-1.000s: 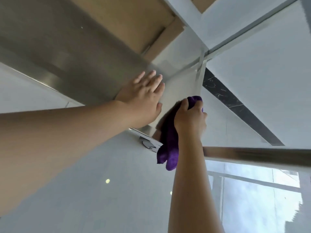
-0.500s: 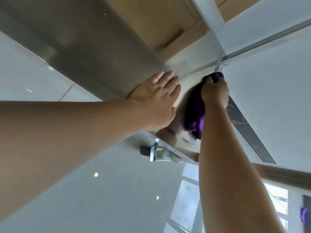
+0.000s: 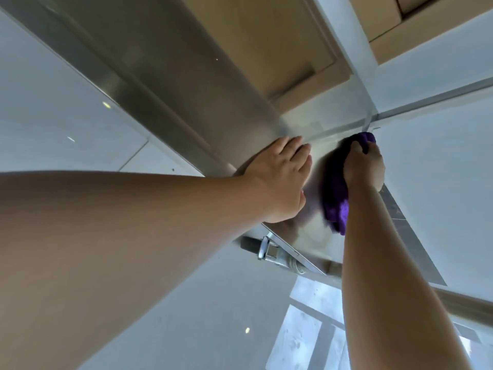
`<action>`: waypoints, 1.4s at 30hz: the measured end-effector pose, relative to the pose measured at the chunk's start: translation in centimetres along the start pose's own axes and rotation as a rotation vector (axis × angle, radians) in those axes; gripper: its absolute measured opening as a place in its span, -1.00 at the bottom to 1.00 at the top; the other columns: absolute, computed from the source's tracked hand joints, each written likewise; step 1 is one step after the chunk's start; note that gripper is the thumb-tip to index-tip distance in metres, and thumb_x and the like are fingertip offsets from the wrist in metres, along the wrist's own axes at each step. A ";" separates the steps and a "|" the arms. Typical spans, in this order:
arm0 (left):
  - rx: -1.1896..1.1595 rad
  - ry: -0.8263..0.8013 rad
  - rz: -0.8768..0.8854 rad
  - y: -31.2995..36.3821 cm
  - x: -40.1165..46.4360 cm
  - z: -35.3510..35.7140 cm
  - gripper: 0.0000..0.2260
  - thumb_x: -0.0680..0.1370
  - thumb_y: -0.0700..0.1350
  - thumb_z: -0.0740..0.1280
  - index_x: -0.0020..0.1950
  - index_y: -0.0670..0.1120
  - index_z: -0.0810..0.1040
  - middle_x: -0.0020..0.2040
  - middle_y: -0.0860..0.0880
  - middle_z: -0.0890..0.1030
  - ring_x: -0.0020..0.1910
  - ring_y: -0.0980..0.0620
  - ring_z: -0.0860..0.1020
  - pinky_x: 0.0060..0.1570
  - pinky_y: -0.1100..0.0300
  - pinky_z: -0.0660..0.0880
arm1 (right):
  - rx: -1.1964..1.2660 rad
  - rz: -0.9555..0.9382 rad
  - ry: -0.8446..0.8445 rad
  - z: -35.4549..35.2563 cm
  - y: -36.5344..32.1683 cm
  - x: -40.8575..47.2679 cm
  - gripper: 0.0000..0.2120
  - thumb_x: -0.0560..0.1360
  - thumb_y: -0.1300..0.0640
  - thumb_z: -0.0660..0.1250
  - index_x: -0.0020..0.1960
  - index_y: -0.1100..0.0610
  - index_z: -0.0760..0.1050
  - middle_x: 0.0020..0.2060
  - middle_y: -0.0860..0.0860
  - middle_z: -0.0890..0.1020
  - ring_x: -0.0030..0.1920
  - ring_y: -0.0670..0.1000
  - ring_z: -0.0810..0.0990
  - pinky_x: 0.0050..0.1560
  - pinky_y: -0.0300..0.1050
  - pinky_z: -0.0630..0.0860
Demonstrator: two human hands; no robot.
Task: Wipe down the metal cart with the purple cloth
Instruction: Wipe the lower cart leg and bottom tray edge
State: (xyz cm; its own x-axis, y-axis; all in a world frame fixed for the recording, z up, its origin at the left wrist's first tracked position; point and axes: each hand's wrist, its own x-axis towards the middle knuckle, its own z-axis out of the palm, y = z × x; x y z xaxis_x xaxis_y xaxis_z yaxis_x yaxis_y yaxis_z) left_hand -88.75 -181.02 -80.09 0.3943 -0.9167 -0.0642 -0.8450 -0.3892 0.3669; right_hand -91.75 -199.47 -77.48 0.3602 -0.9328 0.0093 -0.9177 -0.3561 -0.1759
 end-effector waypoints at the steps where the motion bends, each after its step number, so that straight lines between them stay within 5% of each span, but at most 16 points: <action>1: -0.015 -0.002 -0.001 0.0 -0.1 0.0 -0.43 0.61 0.04 -0.03 0.53 -0.20 -0.12 0.54 -0.16 -0.13 0.52 -0.11 -0.16 0.45 0.02 -0.18 | 0.006 0.012 0.008 0.0 0.2 -0.8 -0.63 0.58 -0.04 0.06 0.32 0.04 0.38 0.27 0.13 0.48 0.26 0.19 0.43 0.21 0.01 0.33; 6: -0.135 0.027 0.029 -0.3 -0.3 -0.5 -0.43 0.59 0.01 0.03 0.52 -0.22 -0.01 0.54 -0.16 -0.02 0.52 -0.10 -0.10 0.46 0.04 -0.13 | -0.030 -0.041 0.037 0.1 0.0 -5.6 -0.68 0.60 -0.05 0.05 0.20 0.10 0.43 0.16 0.09 0.54 0.17 0.17 0.48 0.00 -0.03 0.31; 11: -0.508 0.037 0.171 -2.4 -0.8 -1.9 -0.57 0.50 -0.18 0.06 0.36 -0.23 0.34 0.38 -0.15 0.34 0.42 -0.09 0.21 0.39 0.10 0.14 | 0.006 -0.091 0.001 0.6 -2.1 -9.6 -0.68 0.60 -0.09 0.03 0.07 0.12 0.42 0.00 0.11 0.59 -0.06 0.16 0.50 0.00 0.03 0.43; 14: -0.343 0.021 0.211 -5.0 -1.9 -3.0 -0.61 0.51 -0.24 0.10 0.34 -0.22 0.36 0.35 -0.14 0.37 0.39 -0.09 0.25 0.37 0.08 0.17 | 0.005 -0.094 -0.004 0.7 -4.3 -11.1 -0.68 0.61 -0.09 0.03 0.09 0.12 0.42 0.01 0.10 0.58 -0.07 0.14 0.50 -0.08 -0.03 0.36; 20: 0.134 -0.045 0.219 -13.1 -5.6 -6.9 -0.55 0.57 -0.21 0.07 0.47 -0.21 0.16 0.48 -0.15 0.17 0.51 -0.06 0.03 0.46 0.12 -0.09 | -0.023 -0.136 -0.009 1.6 -11.9 -15.8 -0.64 0.63 -0.08 0.00 0.20 0.12 0.41 0.12 0.12 0.55 0.09 0.18 0.49 -0.09 -0.07 0.22; 24: 0.278 -0.076 0.204 -19.7 -8.2 -10.3 -0.55 0.57 -0.18 0.08 0.47 -0.20 0.17 0.47 -0.16 0.21 0.49 -0.07 0.09 0.47 0.10 -0.05 | 0.015 -0.257 -0.038 2.7 -19.0 -19.9 -0.64 0.63 -0.07 0.00 0.19 0.14 0.40 0.11 0.11 0.55 0.10 0.19 0.49 -0.12 -0.07 0.22; 32: 0.434 -0.098 0.017 -32.0 -14.4 -16.3 -0.49 0.57 -0.13 0.13 0.48 -0.24 0.11 0.46 -0.21 0.19 0.48 -0.12 0.10 0.45 0.08 -0.03 | 0.037 -0.446 -0.101 5.6 -34.6 -25.5 -0.64 0.63 -0.07 -0.01 0.18 0.16 0.38 0.11 0.10 0.56 0.16 0.15 0.49 -0.13 -0.07 0.26; 38: 0.329 -0.055 -0.218 -40.1 -20.2 -19.7 -0.68 0.53 -0.19 0.18 0.28 -0.22 0.39 0.24 -0.16 0.39 0.26 -0.09 0.33 0.24 0.15 0.26 | 0.021 -0.700 -0.120 7.6 -44.6 -30.3 -0.62 0.63 -0.06 -0.01 0.22 0.18 0.37 0.17 0.12 0.53 0.22 0.19 0.46 -0.12 -0.03 0.30; 42: 0.381 -0.073 -0.287 -43.0 -22.9 -20.5 -0.74 0.57 -0.18 0.14 0.22 -0.20 0.43 0.20 -0.11 0.44 0.21 -0.02 0.34 0.13 0.26 0.22 | -0.039 -0.880 -0.055 8.6 -46.6 -32.2 -0.66 0.62 -0.05 0.04 0.19 0.16 0.39 0.14 0.09 0.54 0.14 0.17 0.48 -0.19 -0.07 0.28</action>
State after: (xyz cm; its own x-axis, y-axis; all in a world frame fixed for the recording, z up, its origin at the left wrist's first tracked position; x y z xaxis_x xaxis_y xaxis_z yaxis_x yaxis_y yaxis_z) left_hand -53.98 -141.45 -75.38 0.6162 -0.7660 -0.1828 -0.7832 -0.6204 -0.0406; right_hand -59.12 -152.33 -78.00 0.9457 -0.3156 0.0780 -0.3082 -0.9467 -0.0939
